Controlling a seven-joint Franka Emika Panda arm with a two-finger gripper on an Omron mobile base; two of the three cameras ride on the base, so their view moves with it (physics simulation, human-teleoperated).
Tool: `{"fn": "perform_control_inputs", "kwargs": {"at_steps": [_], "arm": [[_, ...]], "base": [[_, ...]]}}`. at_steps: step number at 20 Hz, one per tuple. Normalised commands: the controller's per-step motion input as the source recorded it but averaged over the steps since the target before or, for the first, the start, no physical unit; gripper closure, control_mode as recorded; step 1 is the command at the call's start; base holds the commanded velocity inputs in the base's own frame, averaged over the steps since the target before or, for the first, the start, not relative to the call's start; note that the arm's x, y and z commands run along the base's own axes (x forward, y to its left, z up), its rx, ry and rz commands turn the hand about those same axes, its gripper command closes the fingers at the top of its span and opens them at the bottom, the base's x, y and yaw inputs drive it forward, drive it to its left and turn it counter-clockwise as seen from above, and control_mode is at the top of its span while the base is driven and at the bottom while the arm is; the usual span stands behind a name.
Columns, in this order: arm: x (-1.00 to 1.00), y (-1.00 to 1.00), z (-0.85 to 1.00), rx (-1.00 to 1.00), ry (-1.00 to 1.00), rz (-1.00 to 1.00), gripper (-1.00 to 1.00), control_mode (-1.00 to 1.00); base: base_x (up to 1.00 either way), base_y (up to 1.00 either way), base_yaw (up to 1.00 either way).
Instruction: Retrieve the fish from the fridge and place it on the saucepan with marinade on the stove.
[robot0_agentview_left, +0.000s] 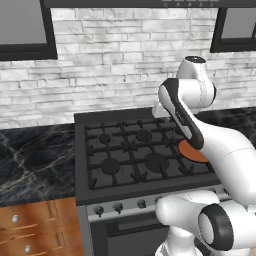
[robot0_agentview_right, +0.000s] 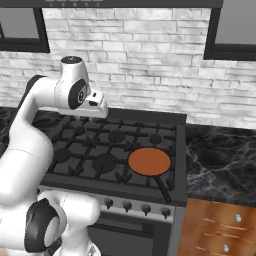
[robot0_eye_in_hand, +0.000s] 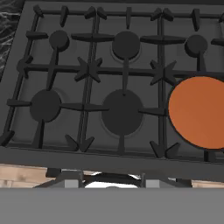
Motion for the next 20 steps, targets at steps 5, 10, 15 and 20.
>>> {"fn": "perform_control_inputs", "kwargs": {"at_steps": [5, 10, 15, 20], "arm": [[-0.4, -0.07, 0.0, 0.0, -0.1, -0.01, -1.0, -1.0], [-0.94, -0.24, 0.0, 0.0, -0.32, -0.04, -1.0, -1.0], [-1.0, -0.24, 0.0, 0.0, -0.35, -0.05, -1.0, -1.0], [-0.96, -0.24, 0.0, 0.07, -0.2, -0.03, -1.0, -1.0]], "base": [[0.0, 0.0, 0.0], [0.0, 0.0, 0.0], [0.0, 0.0, 0.0], [0.0, 0.0, 0.0]]}}
